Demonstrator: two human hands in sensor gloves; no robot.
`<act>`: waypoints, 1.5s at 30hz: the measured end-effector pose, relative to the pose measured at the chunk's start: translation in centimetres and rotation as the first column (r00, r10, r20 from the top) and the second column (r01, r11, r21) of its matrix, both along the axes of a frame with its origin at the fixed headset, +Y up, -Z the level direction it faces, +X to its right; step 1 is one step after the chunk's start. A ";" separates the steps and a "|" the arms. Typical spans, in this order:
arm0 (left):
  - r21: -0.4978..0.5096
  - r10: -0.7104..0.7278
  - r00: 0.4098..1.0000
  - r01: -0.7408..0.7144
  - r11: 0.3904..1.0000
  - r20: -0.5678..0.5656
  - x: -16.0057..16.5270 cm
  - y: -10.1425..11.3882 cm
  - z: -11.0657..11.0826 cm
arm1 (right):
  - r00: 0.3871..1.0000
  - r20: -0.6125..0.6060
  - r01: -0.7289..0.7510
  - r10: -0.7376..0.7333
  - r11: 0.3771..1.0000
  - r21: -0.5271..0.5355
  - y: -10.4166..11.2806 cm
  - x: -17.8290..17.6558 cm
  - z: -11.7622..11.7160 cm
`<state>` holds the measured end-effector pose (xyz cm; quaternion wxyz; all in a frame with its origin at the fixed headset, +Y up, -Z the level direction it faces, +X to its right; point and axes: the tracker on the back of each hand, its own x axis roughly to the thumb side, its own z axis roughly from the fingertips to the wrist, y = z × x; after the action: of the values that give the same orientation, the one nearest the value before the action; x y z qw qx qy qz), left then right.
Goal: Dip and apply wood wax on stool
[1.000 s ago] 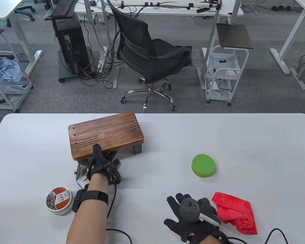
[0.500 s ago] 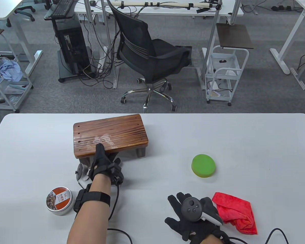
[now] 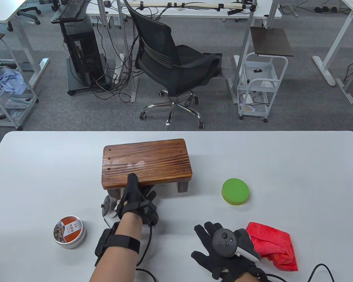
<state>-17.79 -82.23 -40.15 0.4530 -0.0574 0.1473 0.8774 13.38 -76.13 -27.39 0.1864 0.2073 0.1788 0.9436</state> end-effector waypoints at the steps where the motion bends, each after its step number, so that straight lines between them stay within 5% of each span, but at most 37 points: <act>1: 0.001 0.006 1.000 -0.006 1.000 0.010 0.5 0.1 0.3 | 1.000 -0.002 0.001 -0.001 1.000 0.000 0.0 0.0 0.0; 16: 0.011 0.001 0.993 -0.002 1.000 0.118 4.9 -1.1 2.0 | 1.000 0.001 0.026 -0.026 1.000 -0.009 -0.1 0.3 0.0; 45: -0.022 0.010 0.995 -0.008 1.000 0.096 4.0 -3.7 2.1 | 0.999 0.020 0.027 -0.026 0.999 -0.043 -0.2 0.5 -0.3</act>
<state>-13.77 -85.92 -38.04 0.4549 -0.1053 0.1346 0.8740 13.92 -76.37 -27.65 0.2052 0.1964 0.1947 0.9389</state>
